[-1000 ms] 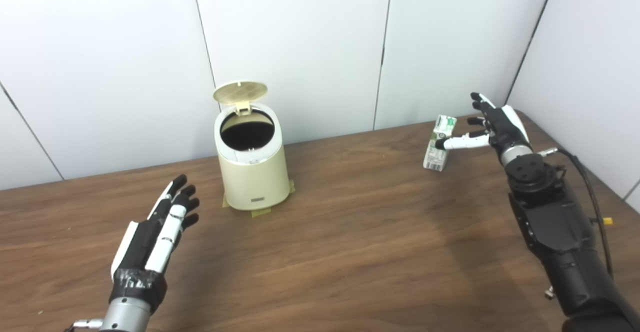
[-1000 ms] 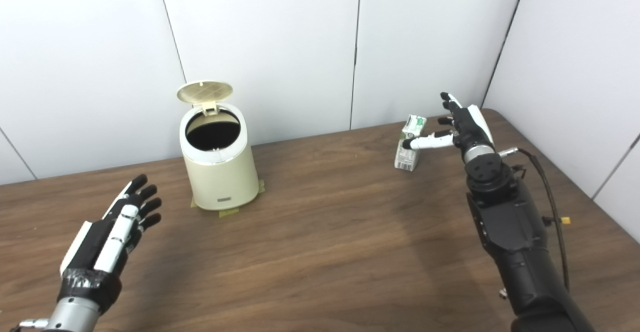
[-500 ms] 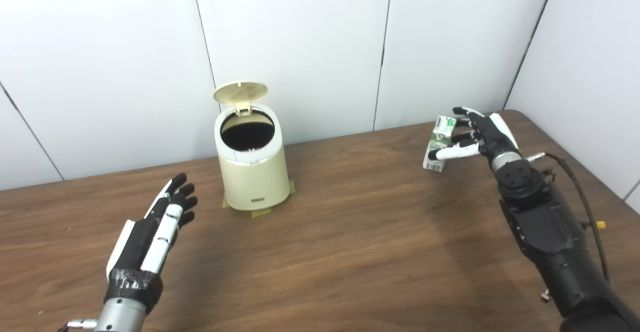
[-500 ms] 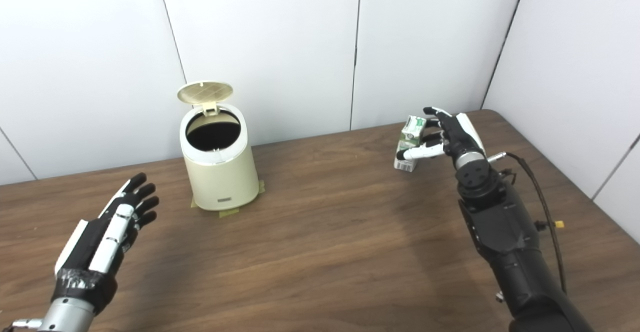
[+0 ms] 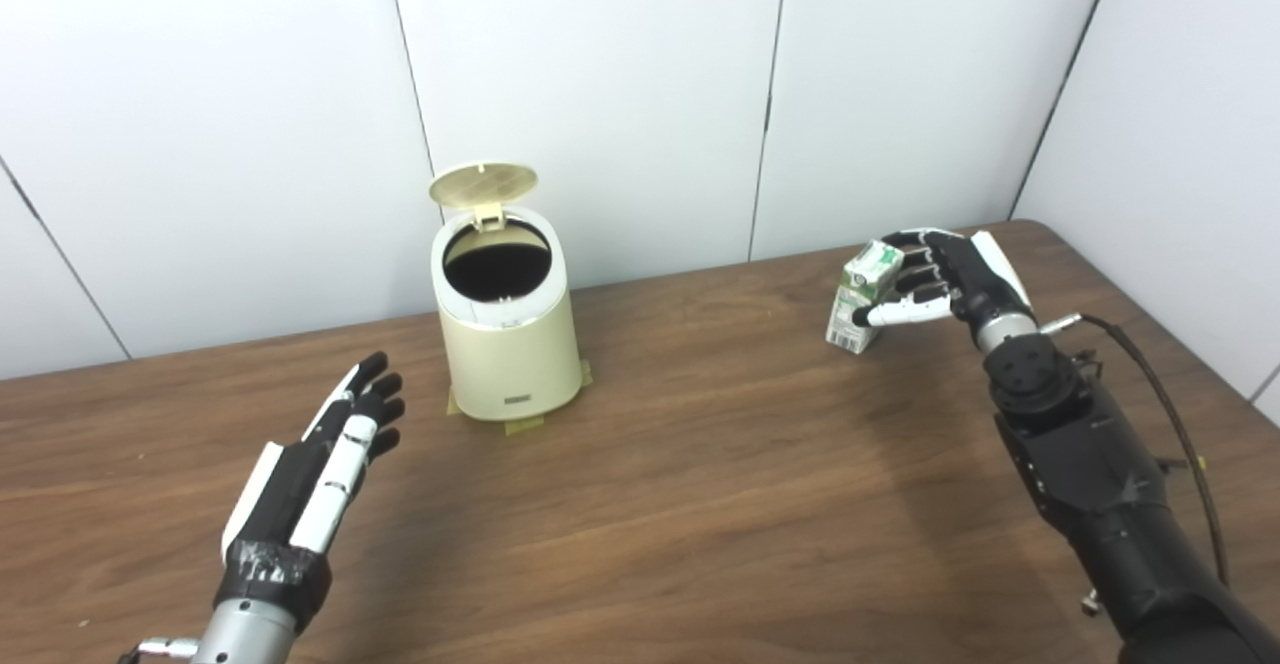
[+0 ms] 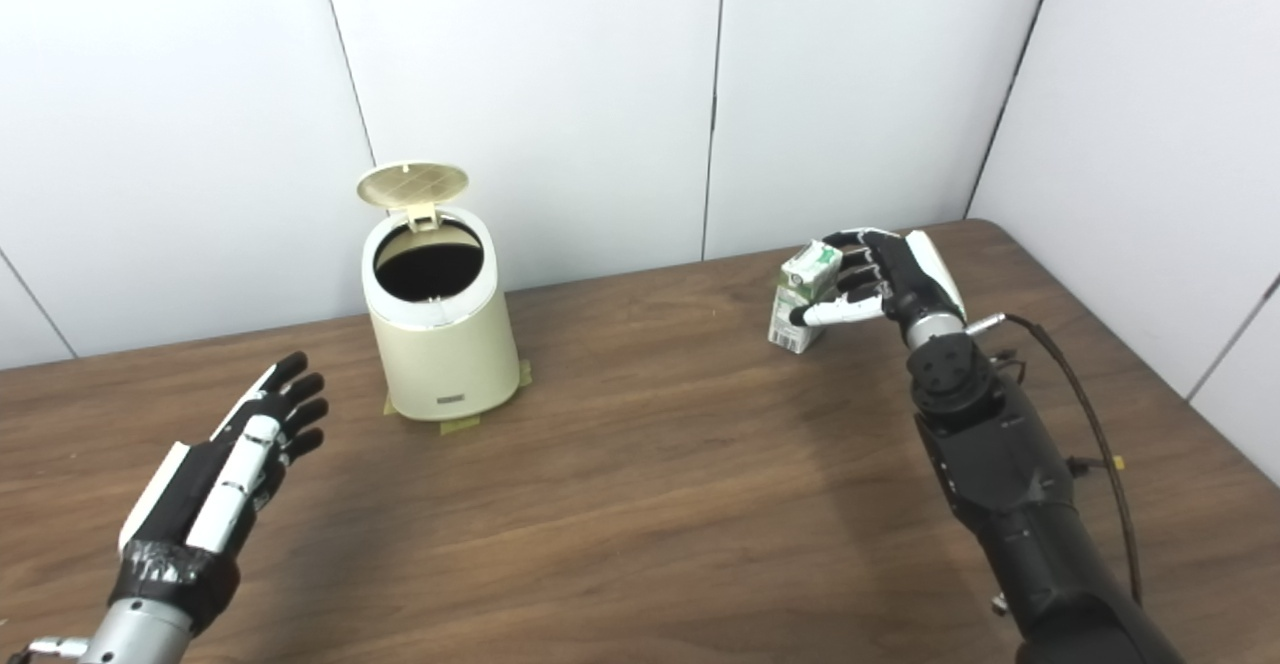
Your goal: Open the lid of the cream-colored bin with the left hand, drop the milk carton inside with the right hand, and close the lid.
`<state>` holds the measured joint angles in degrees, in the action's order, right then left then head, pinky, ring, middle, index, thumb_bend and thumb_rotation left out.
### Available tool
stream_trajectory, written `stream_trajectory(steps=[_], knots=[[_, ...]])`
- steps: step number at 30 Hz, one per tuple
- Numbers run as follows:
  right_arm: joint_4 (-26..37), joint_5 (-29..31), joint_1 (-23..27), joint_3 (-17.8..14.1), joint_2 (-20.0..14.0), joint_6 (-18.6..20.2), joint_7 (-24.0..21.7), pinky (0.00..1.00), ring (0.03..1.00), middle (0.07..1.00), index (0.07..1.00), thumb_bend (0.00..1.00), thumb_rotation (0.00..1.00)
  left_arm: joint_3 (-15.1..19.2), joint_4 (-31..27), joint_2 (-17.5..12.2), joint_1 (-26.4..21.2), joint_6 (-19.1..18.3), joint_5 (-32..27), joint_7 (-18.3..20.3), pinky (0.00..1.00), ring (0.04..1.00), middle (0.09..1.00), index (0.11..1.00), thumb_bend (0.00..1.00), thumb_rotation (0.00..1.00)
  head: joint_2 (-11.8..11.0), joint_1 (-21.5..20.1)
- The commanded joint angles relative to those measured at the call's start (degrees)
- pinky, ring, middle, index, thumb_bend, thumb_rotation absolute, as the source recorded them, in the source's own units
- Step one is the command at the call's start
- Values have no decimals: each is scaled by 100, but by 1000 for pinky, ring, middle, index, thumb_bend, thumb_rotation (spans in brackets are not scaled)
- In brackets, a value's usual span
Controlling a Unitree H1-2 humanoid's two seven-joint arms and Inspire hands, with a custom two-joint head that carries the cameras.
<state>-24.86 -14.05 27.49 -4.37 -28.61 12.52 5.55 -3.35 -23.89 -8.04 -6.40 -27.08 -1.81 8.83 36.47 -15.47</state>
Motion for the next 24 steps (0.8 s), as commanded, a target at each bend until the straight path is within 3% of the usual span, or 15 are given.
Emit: stream_trajectory(steps=[1,6,14,24], knots=[[126,-107,263,-68,-110,-318,260,440,514,560,591,885,111,23,-182,15,-152,29,-43,-22,927,931,949,980,428,838,13,-5],[149,-223,277,-31,-48,-326,423,424,493,534,561,890,151,24,-195,18,-124,30,-46,-22,929,933,950,982,423,842,27,-20],[257,-335,220,18,34,-264,475,477,531,560,571,878,195,27,-211,29,-71,26,-42,-38,934,939,949,987,430,864,76,-57],[272,-252,207,-55,182,-307,471,439,497,532,574,861,200,45,-184,20,-85,25,-47,-39,937,945,958,1000,435,868,108,-67]])
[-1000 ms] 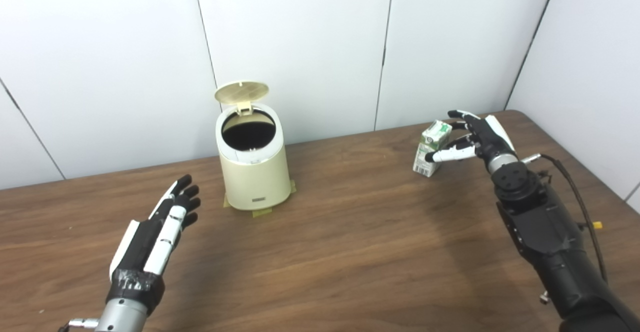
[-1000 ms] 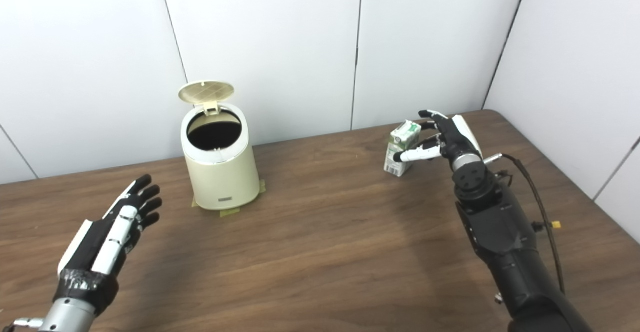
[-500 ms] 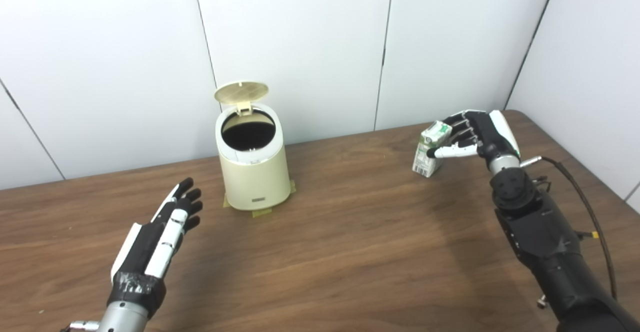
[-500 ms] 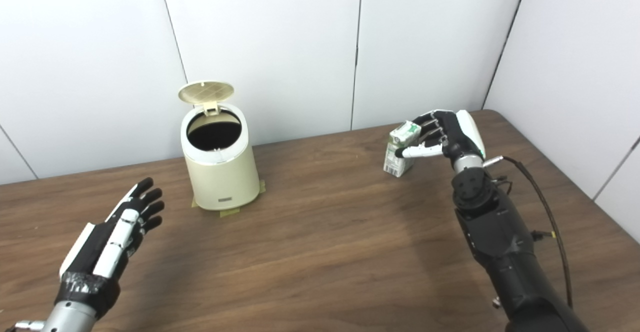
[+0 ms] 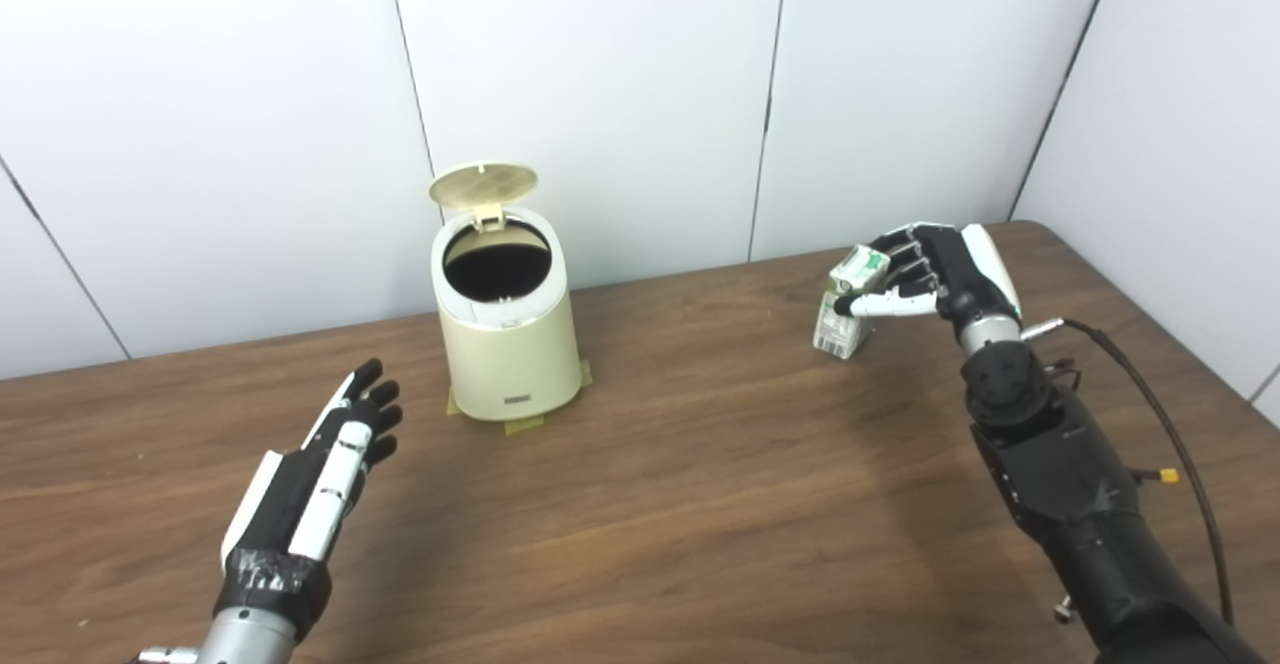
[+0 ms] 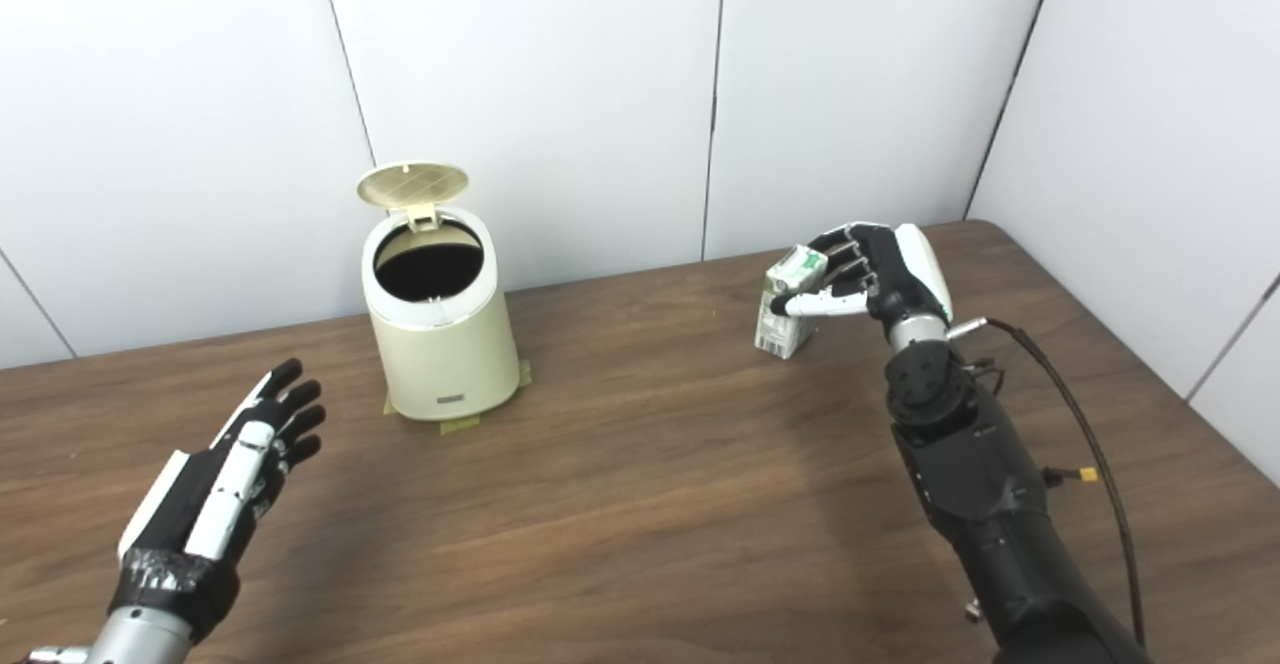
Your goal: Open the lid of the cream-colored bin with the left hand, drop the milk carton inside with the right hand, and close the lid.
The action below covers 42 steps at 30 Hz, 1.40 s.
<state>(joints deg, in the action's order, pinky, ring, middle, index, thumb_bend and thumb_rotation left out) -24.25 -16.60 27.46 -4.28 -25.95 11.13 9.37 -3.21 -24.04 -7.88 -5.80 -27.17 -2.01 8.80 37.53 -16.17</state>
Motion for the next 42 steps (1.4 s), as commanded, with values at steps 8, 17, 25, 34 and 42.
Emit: stream_trajectory(steps=[8,17,25,34,42], knots=[[53,-275,278,-36,-1,-378,623,336,393,506,511,524,3,59,-169,5,-160,32,-66,-30,947,946,959,1000,450,864,3,-10],[89,-371,245,-91,53,-441,953,315,399,503,487,498,0,61,-154,15,-151,32,-69,-46,942,942,955,1000,444,856,-15,34],[1144,-633,91,-174,387,-212,1363,274,400,526,510,492,0,74,-155,42,-86,60,-59,-71,938,937,949,990,459,841,-52,160],[2832,-1134,-134,258,769,-333,1073,327,414,504,479,500,0,82,-87,237,128,198,-53,-123,946,934,946,996,401,836,-104,303],[3362,-1463,-34,688,978,-532,767,384,414,511,492,503,0,46,-50,382,230,300,16,-230,945,933,942,982,407,851,-166,548]])
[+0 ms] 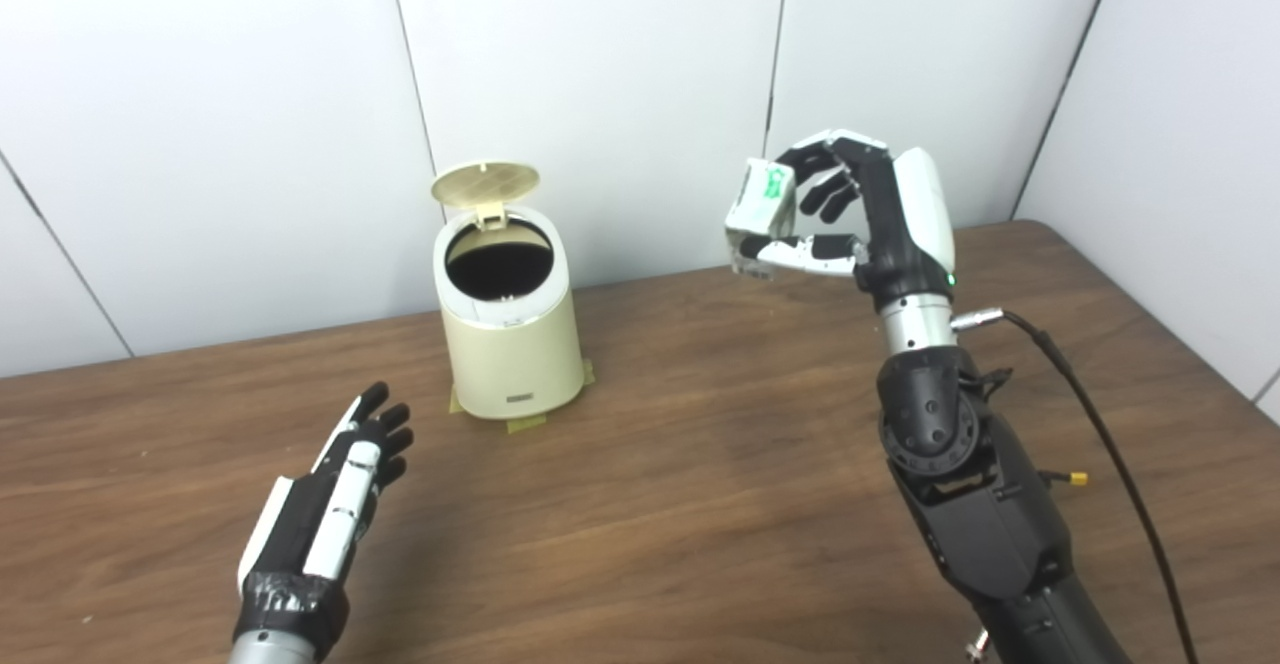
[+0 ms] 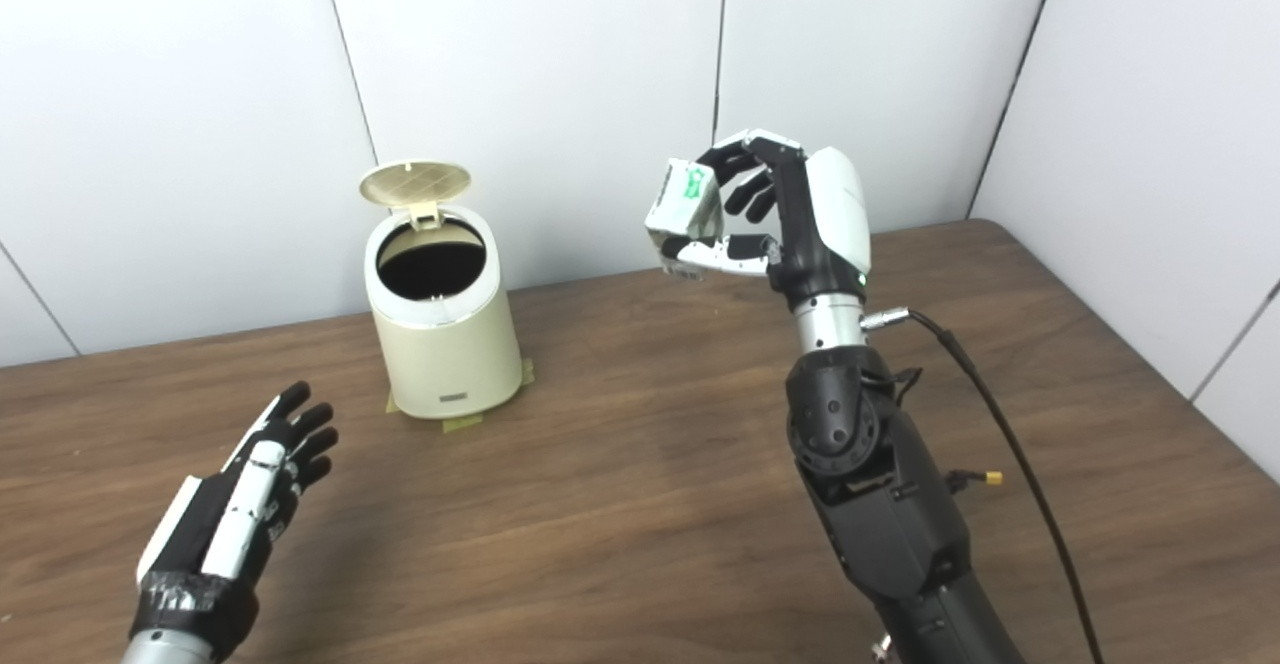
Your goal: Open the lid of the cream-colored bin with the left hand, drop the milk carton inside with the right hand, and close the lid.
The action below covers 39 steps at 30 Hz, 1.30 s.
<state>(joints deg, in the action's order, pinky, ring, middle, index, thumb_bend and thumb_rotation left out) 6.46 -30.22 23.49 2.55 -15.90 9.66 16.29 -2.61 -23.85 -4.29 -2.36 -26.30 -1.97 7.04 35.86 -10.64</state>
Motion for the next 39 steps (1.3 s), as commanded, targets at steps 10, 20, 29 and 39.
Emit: stream_trajectory(steps=[10,20,29,39], knots=[[853,-195,771,415,672,-386,-430,300,398,524,506,495,0,-104,59,215,-2,445,122,-143,972,933,939,980,437,869,-69,408],[564,-80,1143,540,1228,-468,-721,305,397,525,505,495,0,-161,147,431,76,634,232,-312,967,930,939,976,435,879,-115,772],[-350,-80,1410,683,1522,-1010,-499,301,401,507,508,496,0,-180,106,575,72,684,278,-442,961,922,929,975,467,854,-137,998],[-1227,58,1603,622,1854,-1331,-199,308,413,515,504,497,0,-285,30,589,121,683,323,-484,969,923,929,975,451,866,-116,1053]])
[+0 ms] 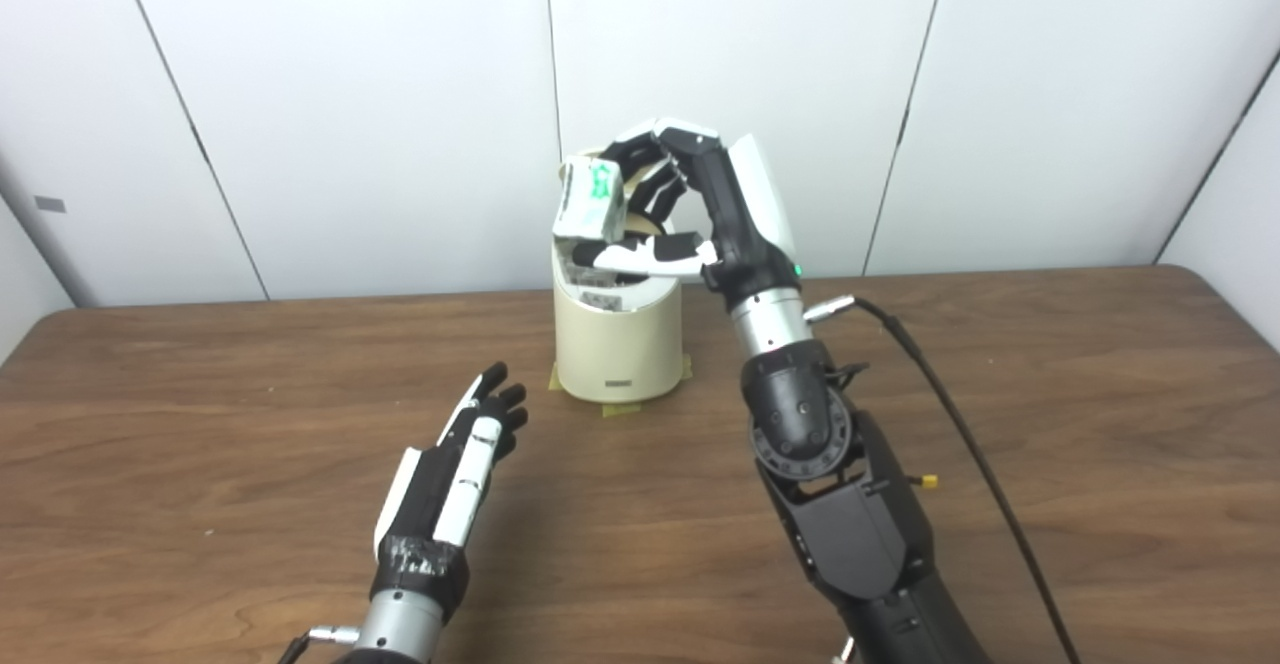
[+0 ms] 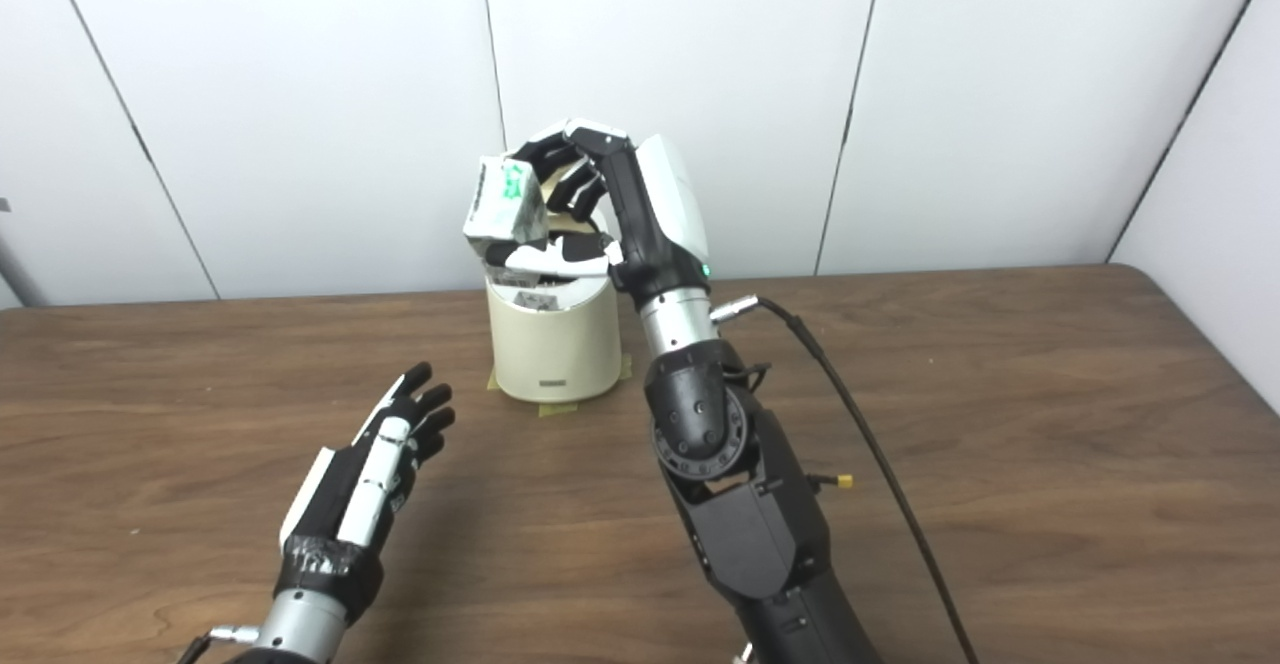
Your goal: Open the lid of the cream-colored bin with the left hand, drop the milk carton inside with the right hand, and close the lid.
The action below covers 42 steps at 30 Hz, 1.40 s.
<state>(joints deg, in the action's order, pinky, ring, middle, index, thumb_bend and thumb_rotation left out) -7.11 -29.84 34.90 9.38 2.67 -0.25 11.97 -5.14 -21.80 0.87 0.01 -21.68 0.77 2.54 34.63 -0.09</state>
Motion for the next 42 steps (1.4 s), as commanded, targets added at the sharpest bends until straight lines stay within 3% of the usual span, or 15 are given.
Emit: stream_trajectory(steps=[1,16,42], knots=[[69,17,484,-69,-4,-376,259,309,414,516,502,497,0,-41,-185,80,-111,219,59,-43,975,920,928,974,455,866,5,-11],[-872,22,815,-180,-285,-902,755,317,408,510,502,497,0,-5,-333,154,-58,187,-2,-77,924,919,931,966,475,846,7,-15],[-1114,-106,752,-60,-389,-895,749,338,415,507,482,500,0,-56,-592,259,17,77,40,-124,889,906,922,969,491,824,111,-93]])
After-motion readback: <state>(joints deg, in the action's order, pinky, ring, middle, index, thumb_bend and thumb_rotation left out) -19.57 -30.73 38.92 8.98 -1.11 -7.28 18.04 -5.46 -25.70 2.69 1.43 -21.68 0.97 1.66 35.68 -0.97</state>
